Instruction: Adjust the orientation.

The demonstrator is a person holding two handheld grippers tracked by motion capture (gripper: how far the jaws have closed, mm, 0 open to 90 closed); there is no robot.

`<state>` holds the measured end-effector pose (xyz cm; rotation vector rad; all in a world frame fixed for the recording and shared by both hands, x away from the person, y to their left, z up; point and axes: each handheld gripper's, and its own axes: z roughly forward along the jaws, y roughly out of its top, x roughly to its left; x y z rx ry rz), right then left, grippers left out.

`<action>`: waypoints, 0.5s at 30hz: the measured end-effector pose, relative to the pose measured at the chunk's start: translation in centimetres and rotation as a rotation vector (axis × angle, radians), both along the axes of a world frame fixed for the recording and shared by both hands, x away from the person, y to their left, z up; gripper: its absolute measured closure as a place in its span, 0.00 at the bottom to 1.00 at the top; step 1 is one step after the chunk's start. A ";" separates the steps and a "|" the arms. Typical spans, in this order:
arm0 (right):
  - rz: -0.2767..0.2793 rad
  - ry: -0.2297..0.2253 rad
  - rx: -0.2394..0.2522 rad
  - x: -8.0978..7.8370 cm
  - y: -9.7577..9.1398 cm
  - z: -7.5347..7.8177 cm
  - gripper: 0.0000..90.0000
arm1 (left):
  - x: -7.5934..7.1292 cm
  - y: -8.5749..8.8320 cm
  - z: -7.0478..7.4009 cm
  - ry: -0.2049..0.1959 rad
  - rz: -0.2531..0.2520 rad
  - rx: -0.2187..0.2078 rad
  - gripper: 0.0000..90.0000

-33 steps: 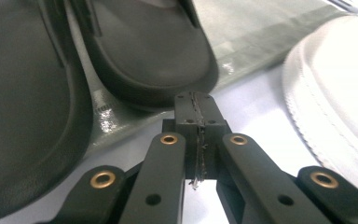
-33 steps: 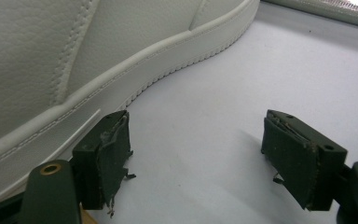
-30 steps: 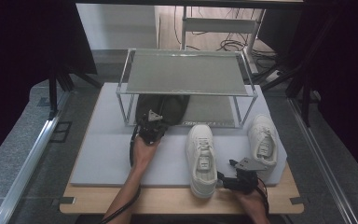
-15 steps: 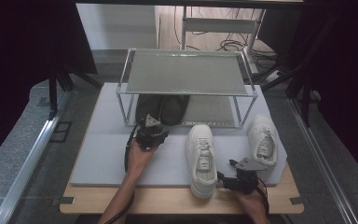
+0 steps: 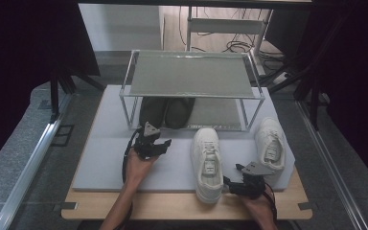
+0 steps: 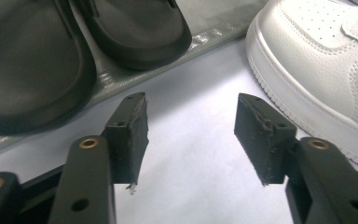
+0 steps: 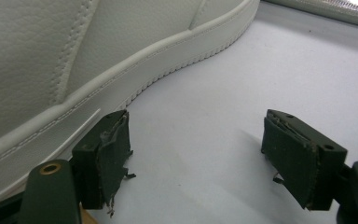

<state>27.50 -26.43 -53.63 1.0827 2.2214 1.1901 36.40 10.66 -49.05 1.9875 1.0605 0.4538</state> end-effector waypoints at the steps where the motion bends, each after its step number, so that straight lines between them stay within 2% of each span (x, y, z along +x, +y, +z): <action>1: 0.000 0.000 0.000 0.0 0.0 0.0 0.26 | -0.1 0.1 0.0 -0.001 -0.003 -0.001 0.45; 15: -0.009 -0.005 -0.006 0.0 0.1 0.0 0.26 | -2.5 1.3 -0.2 -0.003 0.006 0.005 0.24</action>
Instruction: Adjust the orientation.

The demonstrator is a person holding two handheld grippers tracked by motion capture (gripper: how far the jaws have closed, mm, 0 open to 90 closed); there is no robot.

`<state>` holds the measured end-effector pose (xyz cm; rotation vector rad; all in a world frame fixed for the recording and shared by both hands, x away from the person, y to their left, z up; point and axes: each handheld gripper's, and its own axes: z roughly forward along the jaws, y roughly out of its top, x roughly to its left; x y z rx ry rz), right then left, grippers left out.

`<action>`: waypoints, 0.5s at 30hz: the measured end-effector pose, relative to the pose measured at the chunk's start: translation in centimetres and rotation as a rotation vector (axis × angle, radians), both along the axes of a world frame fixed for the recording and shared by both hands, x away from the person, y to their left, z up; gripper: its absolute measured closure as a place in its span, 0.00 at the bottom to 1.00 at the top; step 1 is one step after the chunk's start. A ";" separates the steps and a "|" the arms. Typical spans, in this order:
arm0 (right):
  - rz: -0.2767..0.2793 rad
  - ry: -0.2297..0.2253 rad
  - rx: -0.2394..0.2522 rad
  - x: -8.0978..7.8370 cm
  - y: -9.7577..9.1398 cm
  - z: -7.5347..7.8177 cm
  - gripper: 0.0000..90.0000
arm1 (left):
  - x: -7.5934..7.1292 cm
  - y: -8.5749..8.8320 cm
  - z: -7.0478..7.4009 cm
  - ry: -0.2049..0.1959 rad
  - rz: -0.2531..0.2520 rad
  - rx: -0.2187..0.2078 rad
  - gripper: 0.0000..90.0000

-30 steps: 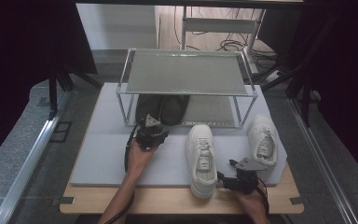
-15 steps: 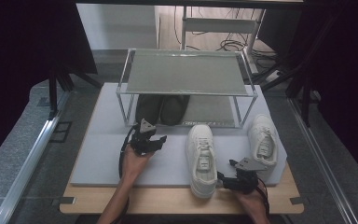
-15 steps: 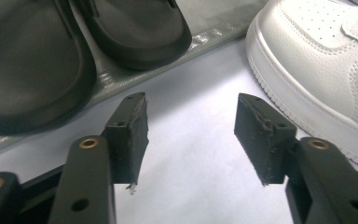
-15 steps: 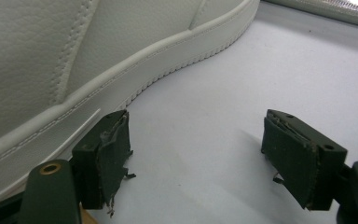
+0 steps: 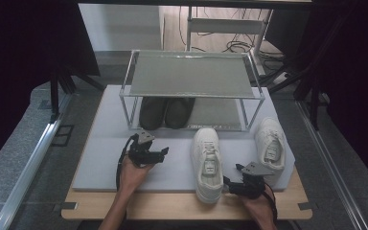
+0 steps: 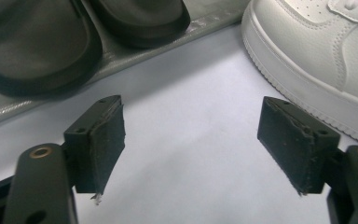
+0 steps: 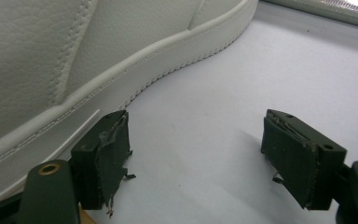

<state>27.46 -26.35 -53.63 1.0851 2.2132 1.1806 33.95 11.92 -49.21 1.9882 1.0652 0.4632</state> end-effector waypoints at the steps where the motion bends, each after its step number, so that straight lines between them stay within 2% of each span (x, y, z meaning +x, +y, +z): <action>1: 0.001 0.001 0.001 0.0 0.0 0.0 0.26 | -0.3 0.1 0.0 0.000 0.002 0.002 0.23; 7: -0.001 0.003 0.002 0.0 0.0 0.0 0.26 | -1.5 0.6 0.1 0.002 0.006 -0.005 0.16; 15: -0.008 0.002 0.000 0.0 0.3 0.0 0.23 | -3.1 1.3 -0.1 0.009 0.007 -0.026 0.16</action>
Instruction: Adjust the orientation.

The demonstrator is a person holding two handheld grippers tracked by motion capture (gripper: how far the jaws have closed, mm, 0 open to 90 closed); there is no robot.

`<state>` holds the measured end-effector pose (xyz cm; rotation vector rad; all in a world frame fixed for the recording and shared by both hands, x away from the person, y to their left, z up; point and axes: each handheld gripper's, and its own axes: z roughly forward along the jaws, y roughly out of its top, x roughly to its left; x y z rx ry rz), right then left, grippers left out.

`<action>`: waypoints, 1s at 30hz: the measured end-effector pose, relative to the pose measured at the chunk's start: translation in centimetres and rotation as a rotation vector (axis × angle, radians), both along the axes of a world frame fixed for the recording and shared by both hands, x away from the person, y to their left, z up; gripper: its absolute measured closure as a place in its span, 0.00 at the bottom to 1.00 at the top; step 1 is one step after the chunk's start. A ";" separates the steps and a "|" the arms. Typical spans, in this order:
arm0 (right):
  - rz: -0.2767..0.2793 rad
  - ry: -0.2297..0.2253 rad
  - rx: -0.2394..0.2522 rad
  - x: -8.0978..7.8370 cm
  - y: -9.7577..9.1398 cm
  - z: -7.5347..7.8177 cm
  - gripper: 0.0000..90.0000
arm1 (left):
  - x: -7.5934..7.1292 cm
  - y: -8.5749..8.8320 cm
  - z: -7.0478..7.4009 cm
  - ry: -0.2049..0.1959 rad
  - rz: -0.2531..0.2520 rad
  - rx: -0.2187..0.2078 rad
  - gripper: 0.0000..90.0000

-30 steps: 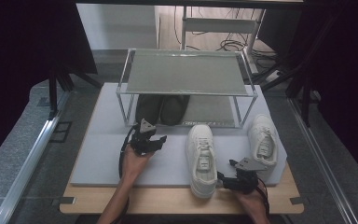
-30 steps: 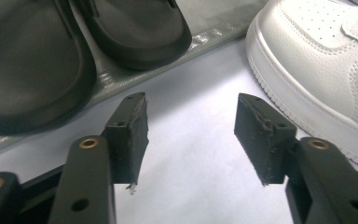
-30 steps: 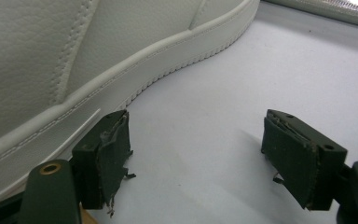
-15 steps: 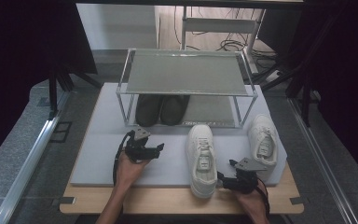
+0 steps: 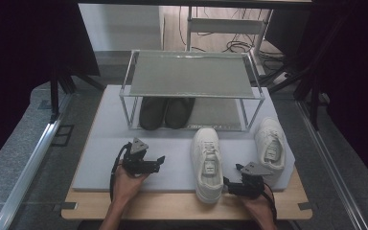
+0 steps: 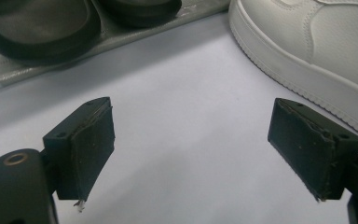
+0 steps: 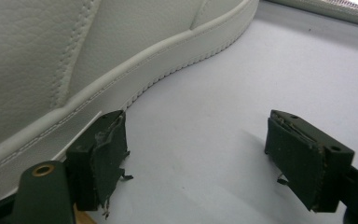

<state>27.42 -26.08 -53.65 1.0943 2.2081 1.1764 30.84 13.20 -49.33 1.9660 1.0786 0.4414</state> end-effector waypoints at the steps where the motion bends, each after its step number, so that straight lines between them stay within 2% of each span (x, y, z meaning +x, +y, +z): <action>1: 0.001 0.000 0.000 0.0 0.0 0.0 0.23 | -0.3 0.1 -0.1 0.000 0.003 0.001 0.16; 14: 0.010 0.004 -0.005 0.0 0.1 0.0 0.19 | -2.8 1.9 -1.7 -0.003 0.039 -0.002 0.17; 18: 0.011 0.004 -0.005 0.0 0.1 0.0 0.19 | -3.3 2.0 -2.3 -0.003 0.043 0.026 0.16; 26: 0.011 0.004 -0.004 0.0 0.1 0.0 0.20 | -4.2 2.0 -3.2 -0.022 0.061 0.057 0.15; 30: 0.012 0.004 -0.004 0.0 0.1 0.0 0.20 | -4.5 2.3 -3.7 -0.015 0.072 0.054 0.15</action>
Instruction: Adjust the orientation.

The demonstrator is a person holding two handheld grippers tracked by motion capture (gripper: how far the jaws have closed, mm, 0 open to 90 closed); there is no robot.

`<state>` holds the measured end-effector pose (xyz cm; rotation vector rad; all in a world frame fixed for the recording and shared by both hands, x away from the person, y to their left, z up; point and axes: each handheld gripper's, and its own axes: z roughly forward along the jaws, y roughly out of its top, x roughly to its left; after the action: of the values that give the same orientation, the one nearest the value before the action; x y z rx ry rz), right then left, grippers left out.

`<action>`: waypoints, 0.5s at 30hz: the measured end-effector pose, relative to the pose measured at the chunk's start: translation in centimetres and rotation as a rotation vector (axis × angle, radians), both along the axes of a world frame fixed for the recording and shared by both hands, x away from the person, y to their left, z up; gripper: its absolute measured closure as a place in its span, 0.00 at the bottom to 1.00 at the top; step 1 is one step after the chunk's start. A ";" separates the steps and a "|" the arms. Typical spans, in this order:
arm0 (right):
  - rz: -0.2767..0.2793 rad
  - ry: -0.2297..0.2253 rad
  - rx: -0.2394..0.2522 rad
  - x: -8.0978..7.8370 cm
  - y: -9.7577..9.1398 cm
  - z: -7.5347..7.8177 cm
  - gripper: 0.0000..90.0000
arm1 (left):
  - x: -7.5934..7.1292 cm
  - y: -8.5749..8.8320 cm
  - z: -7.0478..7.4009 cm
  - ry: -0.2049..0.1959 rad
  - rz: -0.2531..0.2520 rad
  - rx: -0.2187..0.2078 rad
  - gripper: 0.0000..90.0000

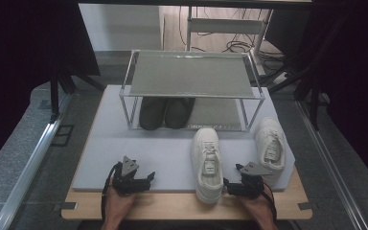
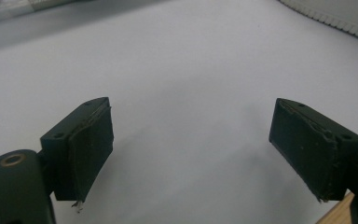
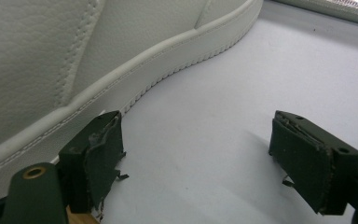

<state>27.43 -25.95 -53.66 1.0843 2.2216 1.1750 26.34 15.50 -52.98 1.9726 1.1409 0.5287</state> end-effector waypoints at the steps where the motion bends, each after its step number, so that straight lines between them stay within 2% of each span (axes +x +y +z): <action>1: 0.000 0.000 0.000 0.0 0.0 0.0 0.20 | 0.0 0.1 -0.2 0.004 0.005 0.004 0.15; 4: -0.002 -0.001 0.000 0.0 0.0 0.0 0.20 | 0.0 0.0 -0.7 0.009 0.007 0.006 0.15; 7: -0.008 0.000 0.006 -0.1 0.0 0.0 0.21 | -0.1 0.0 -0.9 -0.012 0.005 -0.001 0.15; 9: -0.015 -0.003 0.007 -0.1 -0.1 0.0 0.24 | -0.1 0.1 -0.9 -0.010 0.003 -0.001 0.15; 13: -0.032 0.009 0.004 -0.2 -0.3 0.3 0.36 | 0.0 0.1 -0.9 -0.008 0.002 -0.001 0.14; 15: -0.029 0.038 0.032 -0.3 -0.5 0.6 0.45 | 0.0 0.1 -0.9 -0.007 0.001 -0.001 0.14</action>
<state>27.14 -26.45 -53.03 1.1566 2.2155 1.1913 26.32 15.59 -53.91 1.9678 1.1382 0.5352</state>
